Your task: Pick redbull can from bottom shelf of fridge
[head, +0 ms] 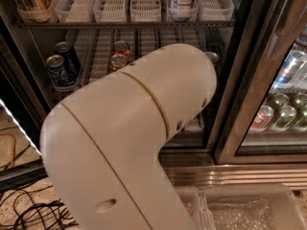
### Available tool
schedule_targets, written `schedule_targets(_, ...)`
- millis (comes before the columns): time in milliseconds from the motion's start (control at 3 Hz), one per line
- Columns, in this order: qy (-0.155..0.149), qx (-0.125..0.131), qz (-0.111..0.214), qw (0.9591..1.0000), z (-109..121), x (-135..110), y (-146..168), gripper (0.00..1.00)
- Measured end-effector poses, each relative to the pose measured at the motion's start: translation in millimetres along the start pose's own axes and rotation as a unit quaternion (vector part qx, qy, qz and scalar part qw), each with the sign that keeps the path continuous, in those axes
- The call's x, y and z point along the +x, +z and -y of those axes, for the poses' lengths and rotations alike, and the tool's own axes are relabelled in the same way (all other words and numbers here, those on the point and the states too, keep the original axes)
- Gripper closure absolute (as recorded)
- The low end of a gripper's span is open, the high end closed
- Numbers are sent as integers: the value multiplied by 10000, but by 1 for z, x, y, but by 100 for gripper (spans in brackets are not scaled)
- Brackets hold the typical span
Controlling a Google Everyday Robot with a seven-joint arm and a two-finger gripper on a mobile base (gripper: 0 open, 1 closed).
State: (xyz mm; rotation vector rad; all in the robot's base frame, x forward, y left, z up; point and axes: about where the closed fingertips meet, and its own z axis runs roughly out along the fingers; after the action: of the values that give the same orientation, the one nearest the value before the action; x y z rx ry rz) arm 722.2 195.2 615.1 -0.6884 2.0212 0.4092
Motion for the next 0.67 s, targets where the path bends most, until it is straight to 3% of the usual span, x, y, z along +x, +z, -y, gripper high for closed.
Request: schedule_targets(667,-165,15,76,9998,-2,1,2,69)
